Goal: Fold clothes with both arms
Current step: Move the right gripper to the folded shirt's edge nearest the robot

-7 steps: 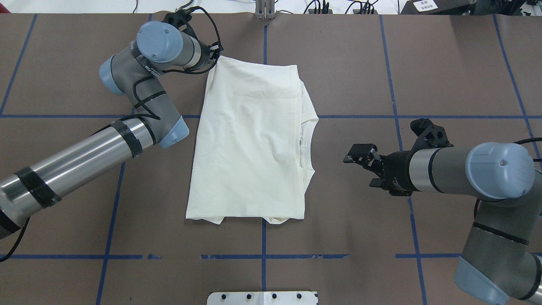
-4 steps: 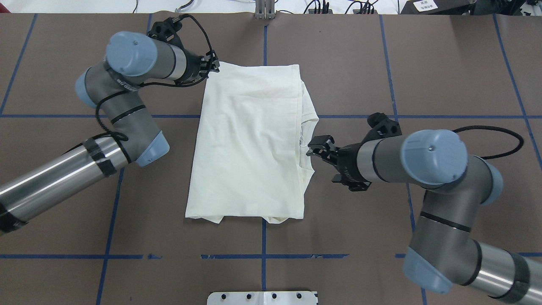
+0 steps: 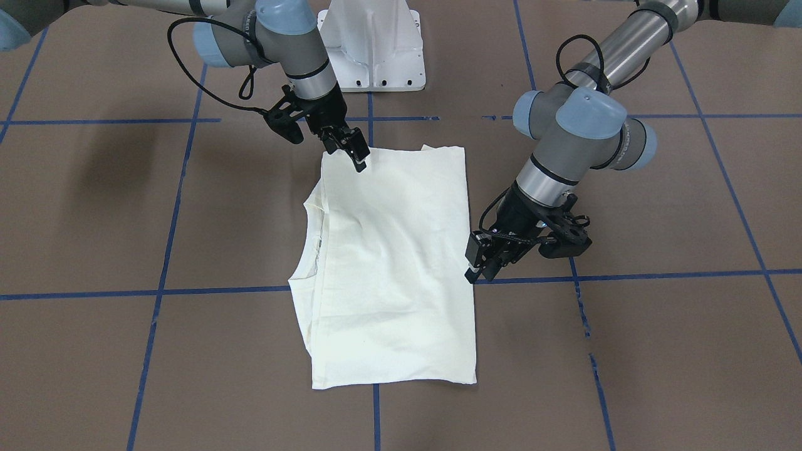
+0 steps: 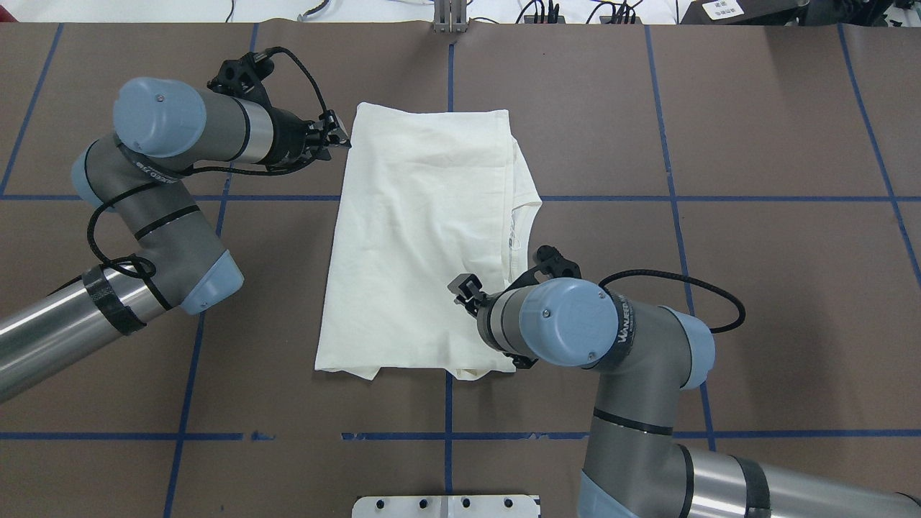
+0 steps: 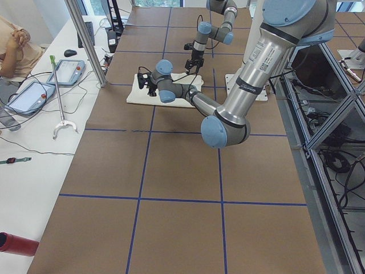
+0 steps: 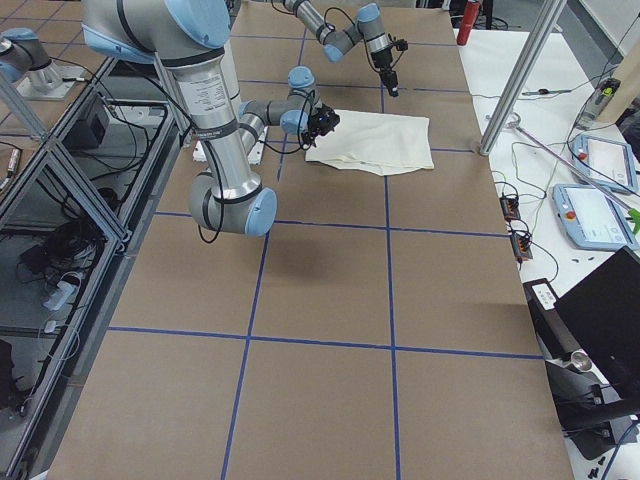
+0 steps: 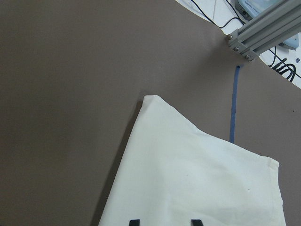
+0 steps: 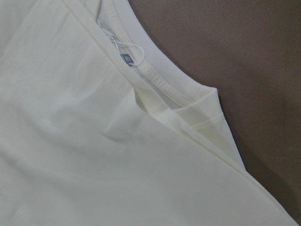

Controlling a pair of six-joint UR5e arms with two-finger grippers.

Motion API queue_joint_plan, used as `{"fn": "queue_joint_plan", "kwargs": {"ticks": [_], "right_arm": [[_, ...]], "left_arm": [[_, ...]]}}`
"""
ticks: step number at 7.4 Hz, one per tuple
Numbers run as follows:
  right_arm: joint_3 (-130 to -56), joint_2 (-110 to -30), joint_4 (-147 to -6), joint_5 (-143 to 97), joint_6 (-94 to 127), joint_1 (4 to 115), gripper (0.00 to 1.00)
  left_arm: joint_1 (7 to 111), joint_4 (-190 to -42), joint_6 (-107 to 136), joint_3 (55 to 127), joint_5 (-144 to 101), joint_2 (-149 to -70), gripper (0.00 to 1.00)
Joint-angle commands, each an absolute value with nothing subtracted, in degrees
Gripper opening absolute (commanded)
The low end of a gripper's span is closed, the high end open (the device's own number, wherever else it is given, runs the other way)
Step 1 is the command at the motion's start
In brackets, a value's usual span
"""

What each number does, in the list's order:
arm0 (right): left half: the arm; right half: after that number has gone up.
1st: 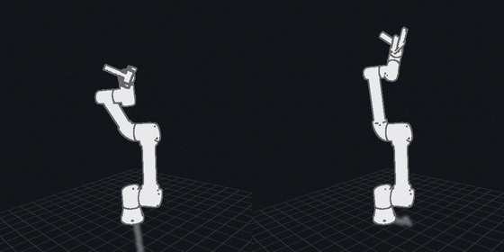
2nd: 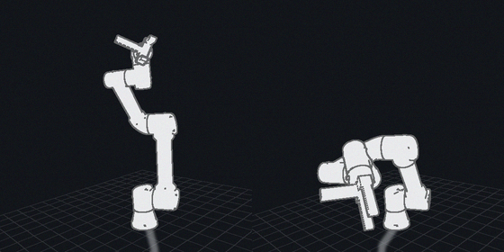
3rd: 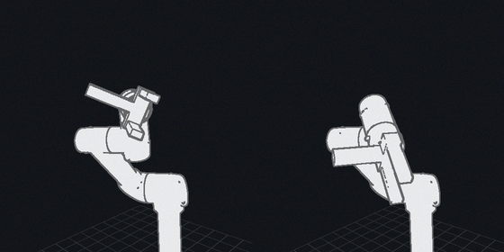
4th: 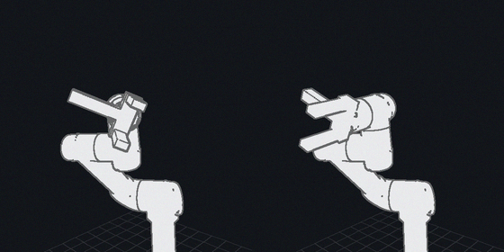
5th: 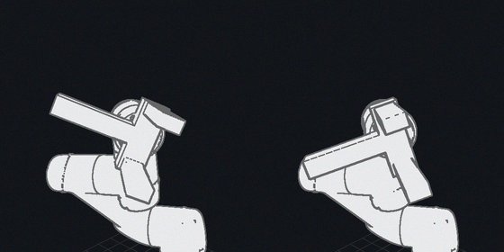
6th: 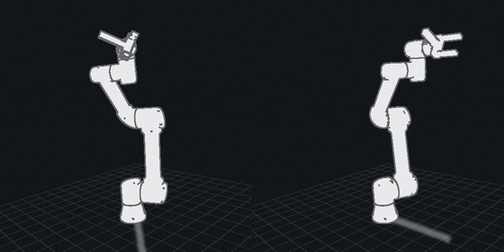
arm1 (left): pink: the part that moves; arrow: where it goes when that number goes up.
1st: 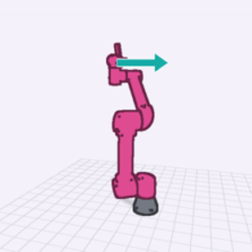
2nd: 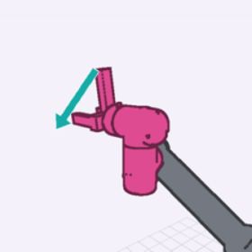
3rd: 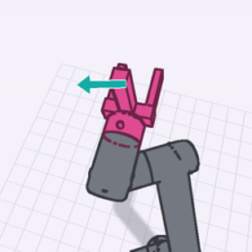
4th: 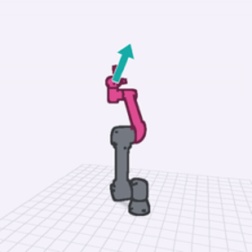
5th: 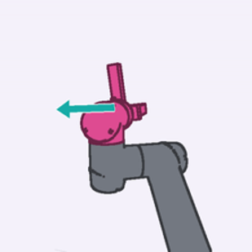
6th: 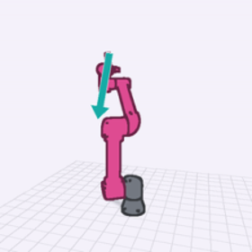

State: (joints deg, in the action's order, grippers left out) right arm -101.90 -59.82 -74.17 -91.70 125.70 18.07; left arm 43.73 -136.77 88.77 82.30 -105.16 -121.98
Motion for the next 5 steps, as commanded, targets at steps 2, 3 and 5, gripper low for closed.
{"fn": "queue_joint_plan", "kwargs": {"ticks": [2,3,5], "right_arm": [[-100.63,-60.2,-74.53,-89.74,127.44,14.33,0.98],[-100.55,-60.47,-74.88,-89.82,127.7,14.07,0.98],[-100.46,-60.99,-75.32,-89.74,127.71,14.06,0.92]], "left_arm": [[43.42,-136.84,88.95,82.18,-104.94,-121.9,0.5],[43.33,-136.76,88.86,82.0,-104.85,-121.9,0.5],[42.98,-136.84,88.95,81.91,-104.85,-121.82,0.5]]}}
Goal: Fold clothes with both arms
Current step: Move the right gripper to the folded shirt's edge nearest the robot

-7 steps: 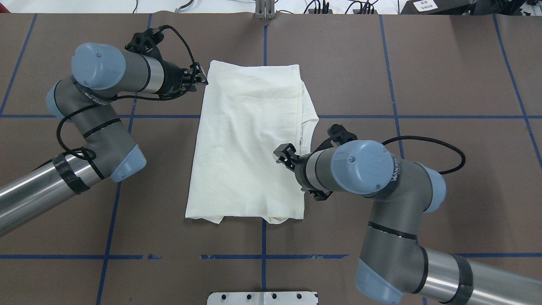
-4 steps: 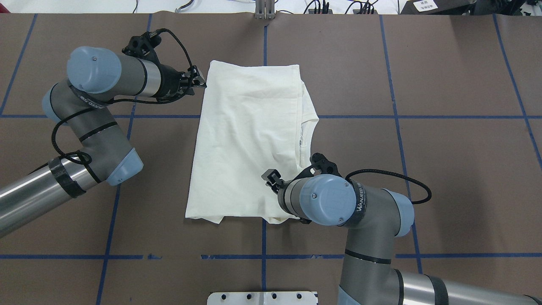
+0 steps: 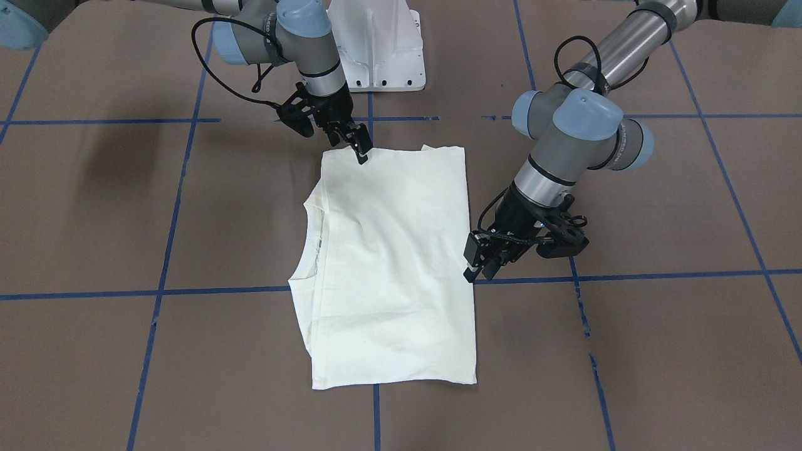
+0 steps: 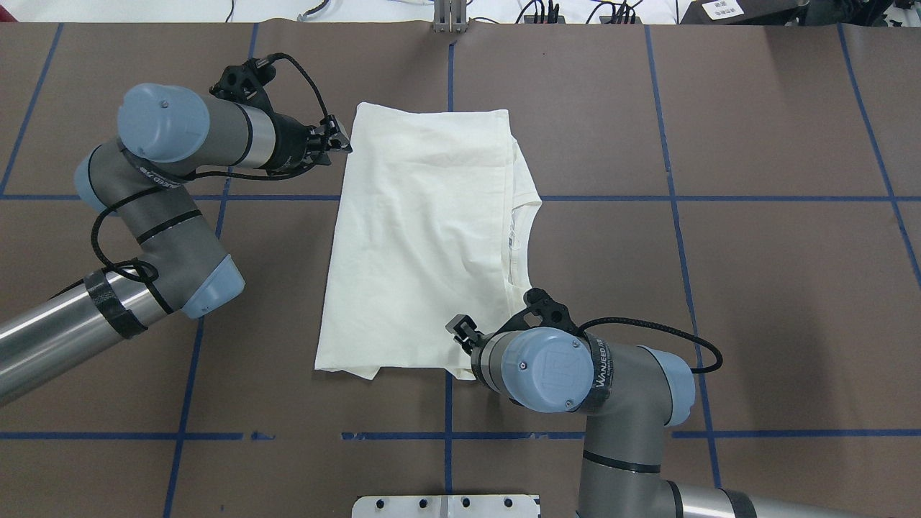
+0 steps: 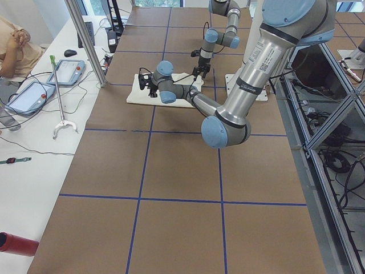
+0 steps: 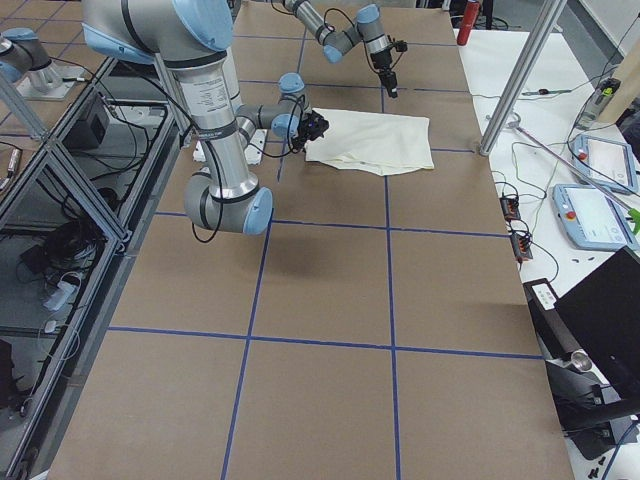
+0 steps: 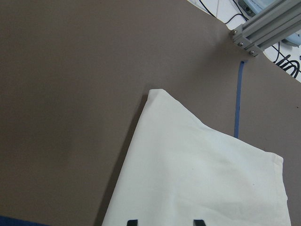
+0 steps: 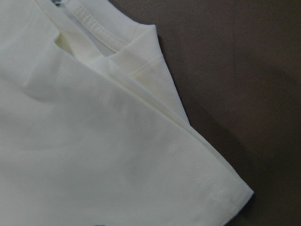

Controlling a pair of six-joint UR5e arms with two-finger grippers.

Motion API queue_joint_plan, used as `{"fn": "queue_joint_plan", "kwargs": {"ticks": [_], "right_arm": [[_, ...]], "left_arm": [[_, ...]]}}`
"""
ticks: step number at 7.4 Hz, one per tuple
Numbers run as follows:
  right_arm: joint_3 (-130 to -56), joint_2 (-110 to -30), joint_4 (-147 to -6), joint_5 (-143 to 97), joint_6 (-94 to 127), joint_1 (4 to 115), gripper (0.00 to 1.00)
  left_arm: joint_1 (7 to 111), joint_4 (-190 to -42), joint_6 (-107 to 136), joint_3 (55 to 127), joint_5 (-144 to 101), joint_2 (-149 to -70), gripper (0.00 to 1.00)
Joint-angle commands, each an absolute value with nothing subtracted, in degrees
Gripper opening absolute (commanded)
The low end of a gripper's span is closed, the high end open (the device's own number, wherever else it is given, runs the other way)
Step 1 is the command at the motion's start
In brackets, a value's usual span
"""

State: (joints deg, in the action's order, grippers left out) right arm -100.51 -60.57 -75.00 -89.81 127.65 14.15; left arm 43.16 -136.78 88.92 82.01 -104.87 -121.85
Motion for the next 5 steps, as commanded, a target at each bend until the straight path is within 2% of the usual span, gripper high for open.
{"fn": "queue_joint_plan", "kwargs": {"ticks": [1,2,3,4,5], "right_arm": [[-100.63,-61.26,-75.32,-89.82,127.71,14.06,0.91],[-100.81,-61.43,-75.32,-89.74,127.71,14.06,0.89],[-100.98,-61.52,-75.32,-89.56,127.71,14.15,0.79],[-100.99,-61.61,-75.5,-88.08,127.71,13.63,0.37],[-101.16,-62.13,-75.85,-85.98,127.71,13.01,0.0]], "left_arm": [[42.98,-136.85,88.95,81.91,-104.85,-121.9,0.5],[42.89,-136.85,88.95,81.91,-104.85,-121.9,0.5],[42.89,-136.85,88.95,82.0,-104.94,-121.9,0.5],[42.8,-136.85,88.95,82.0,-104.94,-121.9,0.5],[42.8,-136.85,88.95,82.0,-104.94,-121.9,0.5]]}}
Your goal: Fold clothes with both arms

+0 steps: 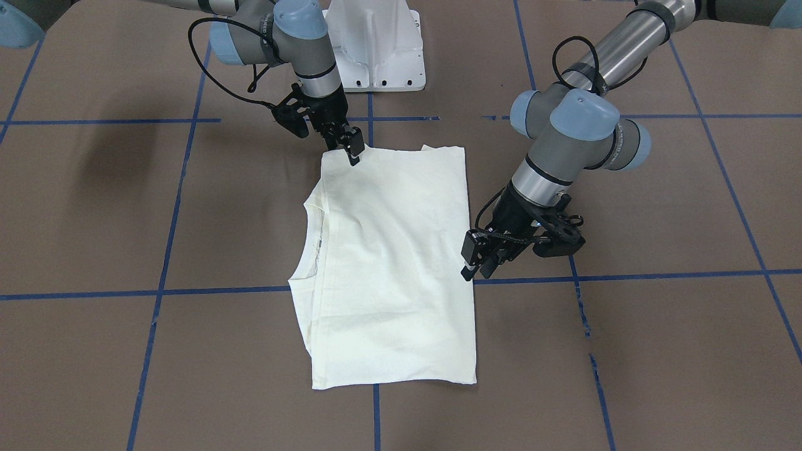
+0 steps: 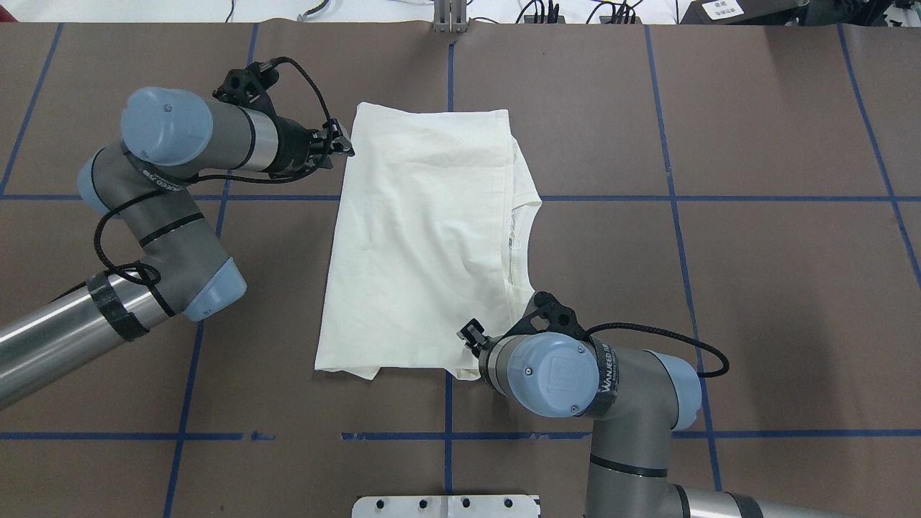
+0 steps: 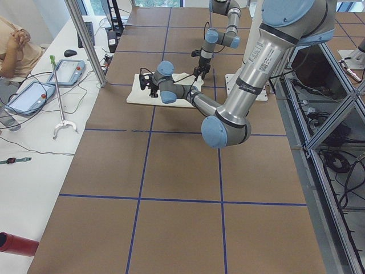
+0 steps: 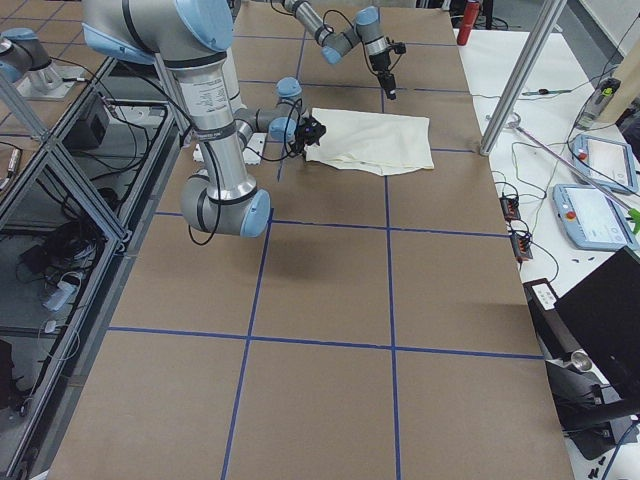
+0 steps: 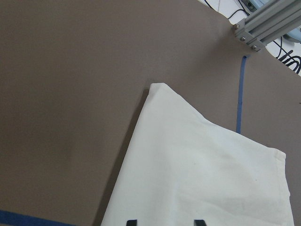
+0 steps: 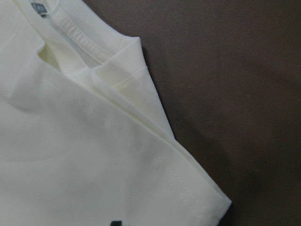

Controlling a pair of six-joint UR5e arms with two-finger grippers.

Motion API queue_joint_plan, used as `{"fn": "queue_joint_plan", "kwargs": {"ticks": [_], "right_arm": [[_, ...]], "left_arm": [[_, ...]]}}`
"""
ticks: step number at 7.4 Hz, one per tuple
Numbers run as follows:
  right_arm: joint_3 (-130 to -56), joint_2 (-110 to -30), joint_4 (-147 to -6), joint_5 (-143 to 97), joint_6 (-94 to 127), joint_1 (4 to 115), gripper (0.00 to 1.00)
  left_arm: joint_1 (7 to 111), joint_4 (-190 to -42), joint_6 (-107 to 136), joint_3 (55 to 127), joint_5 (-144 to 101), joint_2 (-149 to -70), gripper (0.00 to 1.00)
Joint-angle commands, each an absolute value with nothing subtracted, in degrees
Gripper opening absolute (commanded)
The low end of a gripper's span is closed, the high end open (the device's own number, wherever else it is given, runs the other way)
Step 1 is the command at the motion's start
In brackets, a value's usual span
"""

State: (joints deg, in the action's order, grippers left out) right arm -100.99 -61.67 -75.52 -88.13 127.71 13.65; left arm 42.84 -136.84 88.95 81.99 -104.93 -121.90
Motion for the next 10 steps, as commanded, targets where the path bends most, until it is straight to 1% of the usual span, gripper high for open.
{"fn": "queue_joint_plan", "kwargs": {"ticks": [1,4,5,6,7,8,9,10], "right_arm": [[-102.21,-62.23,-75.85,-86.04,127.53,13.01,0.0],[-103.44,-62.84,-75.85,-85.87,127.53,13.09,0.0],[-106.06,-64.67,-75.85,-85.96,127.53,13.18,0.0],[-109.74,-67.56,-75.85,-85.96,127.53,12.84,0.0],[-110.91,-68.63,-75.85,-85.96,127.53,12.4,0.0],[-111.87,-68.9,-75.85,-85.96,127.53,12.13,0.0],[-113.45,-70.3,-76.2,-85.96,127.53,11.52,0.0],[-113.47,-70.4,-76.2,-85.96,127.53,11.34,0.0]], "left_arm": [[42.8,-136.85,88.95,82.0,-104.94,-121.82,0.5],[42.8,-136.85,88.95,82.26,-104.94,-121.9,0.5],[42.63,-136.85,89.29,83.31,-105.03,-121.9,0.5],[41.93,-136.85,93.13,86.28,-105.03,-120.08,0.5],[39.4,-136.58,95.34,89.61,-104.51,-117.45,0.5],[38.33,-136.32,97.19,94.26,-104.07,-114.38,0.5],[35.28,-134.4,100.95,99.0,-103.45,-111.04,0.53],[30.28,-131.34,105.68,106.19,-99.71,-105.18,0.55]]}}
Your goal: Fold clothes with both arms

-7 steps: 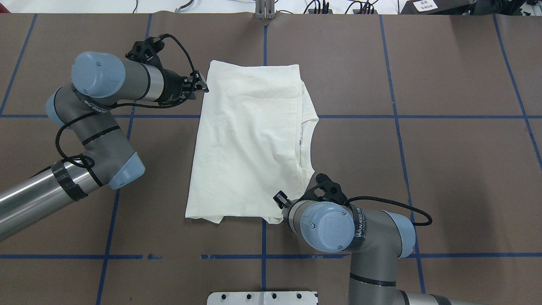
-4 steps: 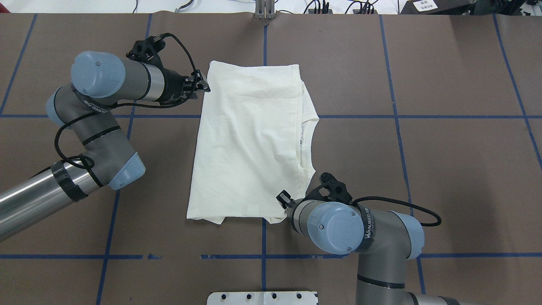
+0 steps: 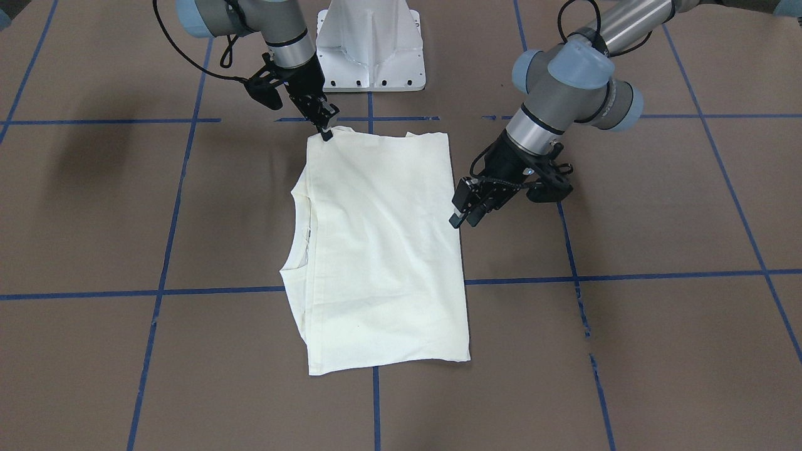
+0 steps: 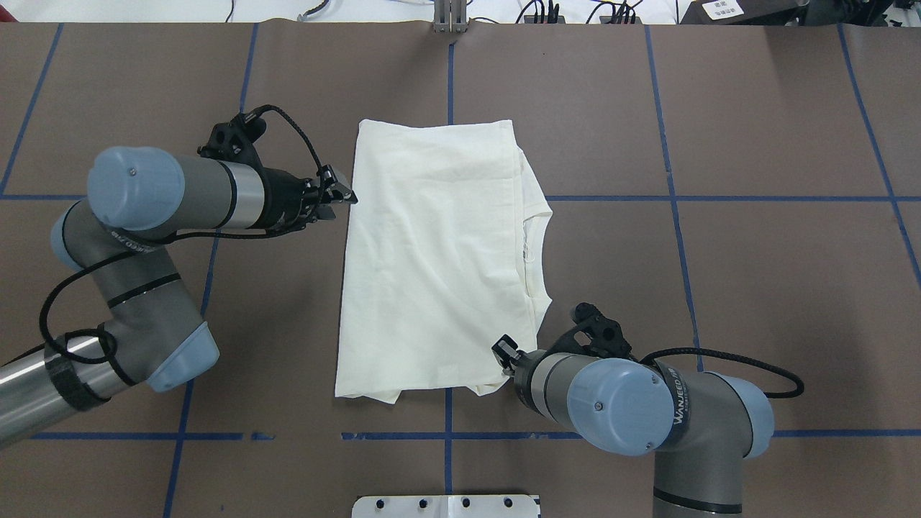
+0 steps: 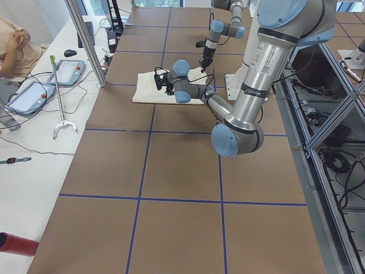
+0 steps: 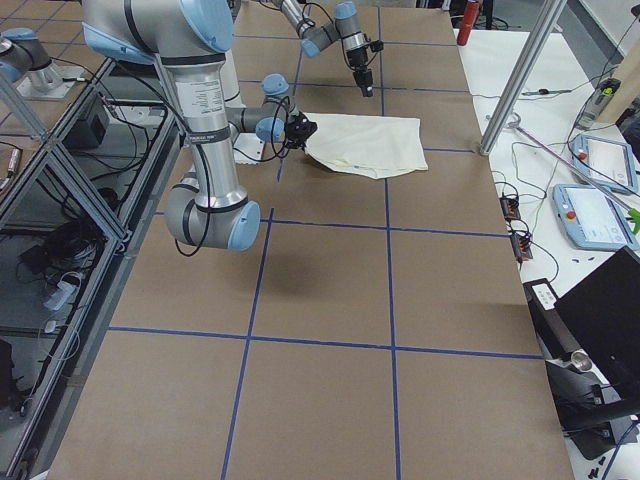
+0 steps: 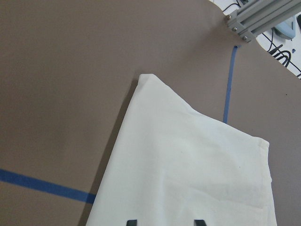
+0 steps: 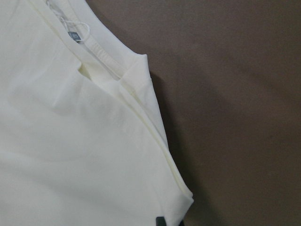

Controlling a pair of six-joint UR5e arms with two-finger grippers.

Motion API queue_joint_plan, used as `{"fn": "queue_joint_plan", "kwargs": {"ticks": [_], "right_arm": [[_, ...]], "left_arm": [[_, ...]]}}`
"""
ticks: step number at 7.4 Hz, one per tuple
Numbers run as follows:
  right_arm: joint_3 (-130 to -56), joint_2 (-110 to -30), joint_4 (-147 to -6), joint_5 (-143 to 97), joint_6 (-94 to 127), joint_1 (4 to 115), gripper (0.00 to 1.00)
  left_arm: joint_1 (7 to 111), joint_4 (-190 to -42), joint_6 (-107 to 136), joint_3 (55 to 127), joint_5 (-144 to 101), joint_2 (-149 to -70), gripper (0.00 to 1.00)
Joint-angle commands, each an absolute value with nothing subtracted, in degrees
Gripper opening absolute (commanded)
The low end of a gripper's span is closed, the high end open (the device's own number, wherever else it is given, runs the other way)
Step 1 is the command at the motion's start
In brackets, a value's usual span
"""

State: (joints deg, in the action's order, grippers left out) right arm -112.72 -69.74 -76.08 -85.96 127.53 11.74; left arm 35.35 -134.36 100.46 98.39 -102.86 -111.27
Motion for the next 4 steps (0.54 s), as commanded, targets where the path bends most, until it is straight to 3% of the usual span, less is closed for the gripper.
{"fn": "queue_joint_plan", "kwargs": {"ticks": [1,4], "right_arm": [[-113.47,-70.49,-76.29,-85.96,127.53,11.34,0.0],[-113.47,-70.49,-76.29,-85.96,127.53,11.25,0.0]], "left_arm": [[23.62,-128.35,109.47,111.31,-94.71,-101.64,0.57],[11.28,-124.74,116.53,110.75,-86.68,-100.81,0.58]]}}
